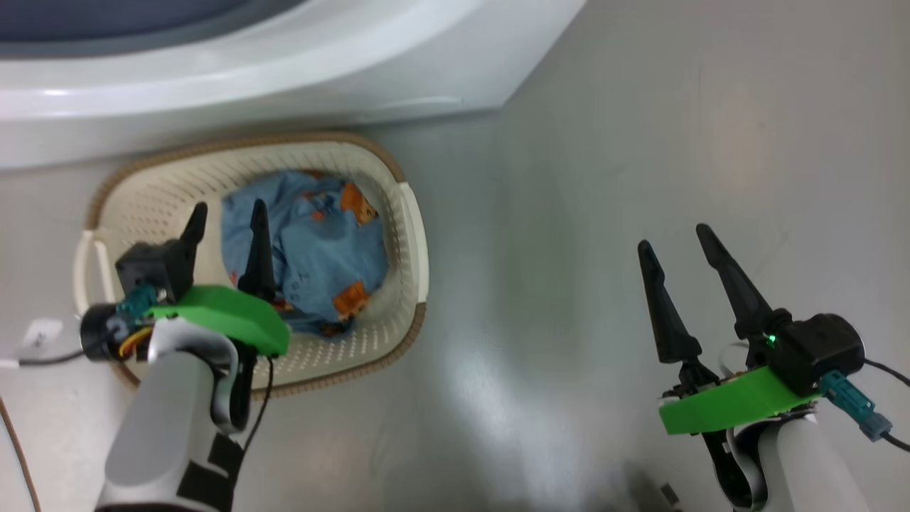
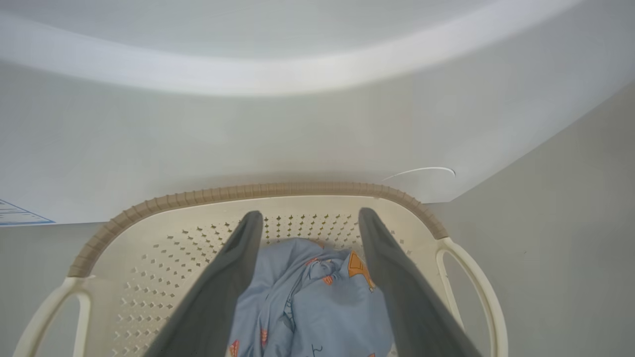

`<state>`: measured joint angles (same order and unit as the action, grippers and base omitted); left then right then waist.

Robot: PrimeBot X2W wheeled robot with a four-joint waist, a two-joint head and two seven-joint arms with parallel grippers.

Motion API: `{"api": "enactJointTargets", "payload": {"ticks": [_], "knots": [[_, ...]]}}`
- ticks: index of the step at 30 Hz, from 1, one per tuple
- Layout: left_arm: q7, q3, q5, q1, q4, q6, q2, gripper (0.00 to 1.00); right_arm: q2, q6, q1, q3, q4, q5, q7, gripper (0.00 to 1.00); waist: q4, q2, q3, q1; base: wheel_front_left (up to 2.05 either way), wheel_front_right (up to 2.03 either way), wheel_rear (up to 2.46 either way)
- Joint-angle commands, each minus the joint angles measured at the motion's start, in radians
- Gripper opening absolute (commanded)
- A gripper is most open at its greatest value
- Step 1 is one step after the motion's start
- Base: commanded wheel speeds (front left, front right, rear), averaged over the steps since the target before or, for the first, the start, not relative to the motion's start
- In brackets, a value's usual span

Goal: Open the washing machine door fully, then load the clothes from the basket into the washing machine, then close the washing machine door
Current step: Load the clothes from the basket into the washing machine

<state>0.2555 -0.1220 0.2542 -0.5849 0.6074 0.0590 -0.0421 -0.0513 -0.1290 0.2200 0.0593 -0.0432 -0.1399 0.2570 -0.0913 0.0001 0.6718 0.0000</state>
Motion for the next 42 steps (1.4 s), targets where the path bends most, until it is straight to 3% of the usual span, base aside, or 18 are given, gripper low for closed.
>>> {"api": "enactJointTargets", "payload": {"ticks": [1, 18, 42], "knots": [[0.006, 0.021, -0.013, -0.013, 0.002, 0.005, -0.029, 1.0, 0.001, -0.002, -0.003, 0.029, 0.026, -0.015, 0.005, 1.0, -0.027, -0.0001, 0.074, 0.0, 0.0, 0.0, 0.0], [-0.012, -0.034, -0.023, -0.231, 0.296, 0.046, -0.063, 1.0, 0.001, -0.002, 0.018, 0.035, 0.05, -0.03, 0.005, 1.0, -0.051, -0.0001, 0.241, 0.0, 0.0, 0.0, 0.0], [-0.068, -0.101, -0.086, -0.465, 0.562, -0.048, -0.131, 1.0, 0.001, -0.002, 0.021, 0.06, 0.072, -0.06, 0.005, 1.0, -0.067, -0.0001, 0.371, 0.0, 0.0, 0.0, 0.0]]}}
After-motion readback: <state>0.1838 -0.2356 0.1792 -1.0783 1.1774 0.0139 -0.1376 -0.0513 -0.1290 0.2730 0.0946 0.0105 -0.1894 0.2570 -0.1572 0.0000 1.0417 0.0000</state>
